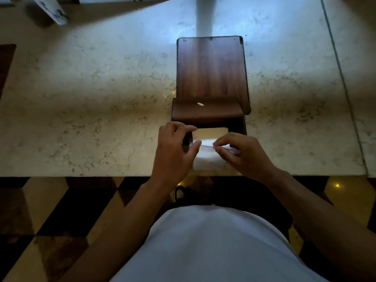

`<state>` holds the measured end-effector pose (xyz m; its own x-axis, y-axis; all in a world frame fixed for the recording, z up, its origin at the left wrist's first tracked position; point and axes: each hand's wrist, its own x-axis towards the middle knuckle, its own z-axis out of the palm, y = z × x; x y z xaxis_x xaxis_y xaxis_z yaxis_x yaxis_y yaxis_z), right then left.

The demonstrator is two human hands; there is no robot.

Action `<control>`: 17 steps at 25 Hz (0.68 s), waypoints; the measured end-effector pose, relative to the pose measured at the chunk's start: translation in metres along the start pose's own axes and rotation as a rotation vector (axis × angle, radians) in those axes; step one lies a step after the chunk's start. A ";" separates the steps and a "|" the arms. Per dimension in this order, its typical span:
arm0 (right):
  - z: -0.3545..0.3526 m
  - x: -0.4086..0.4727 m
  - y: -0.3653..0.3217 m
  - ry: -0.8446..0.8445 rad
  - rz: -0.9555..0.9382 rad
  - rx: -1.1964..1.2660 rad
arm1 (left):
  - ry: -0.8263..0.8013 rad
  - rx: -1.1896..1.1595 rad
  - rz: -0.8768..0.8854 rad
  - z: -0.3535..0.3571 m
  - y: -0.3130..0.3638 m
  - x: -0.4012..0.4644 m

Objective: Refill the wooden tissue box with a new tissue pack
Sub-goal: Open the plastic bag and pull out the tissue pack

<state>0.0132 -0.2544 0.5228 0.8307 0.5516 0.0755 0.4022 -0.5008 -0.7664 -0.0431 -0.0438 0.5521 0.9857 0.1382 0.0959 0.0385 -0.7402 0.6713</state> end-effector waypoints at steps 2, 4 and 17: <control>-0.004 0.007 -0.003 -0.016 0.003 -0.014 | 0.115 -0.068 -0.095 -0.002 0.011 -0.005; -0.005 0.013 -0.007 -0.033 0.012 -0.020 | 0.155 -0.174 -0.220 -0.004 0.018 -0.008; 0.002 0.016 -0.036 -0.156 0.368 0.135 | -0.344 -0.810 -0.712 0.024 0.010 -0.025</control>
<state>0.0116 -0.2260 0.5499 0.8370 0.4518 -0.3088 0.0264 -0.5970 -0.8018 -0.0632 -0.0709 0.5388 0.7794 0.0771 -0.6218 0.6149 0.0967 0.7827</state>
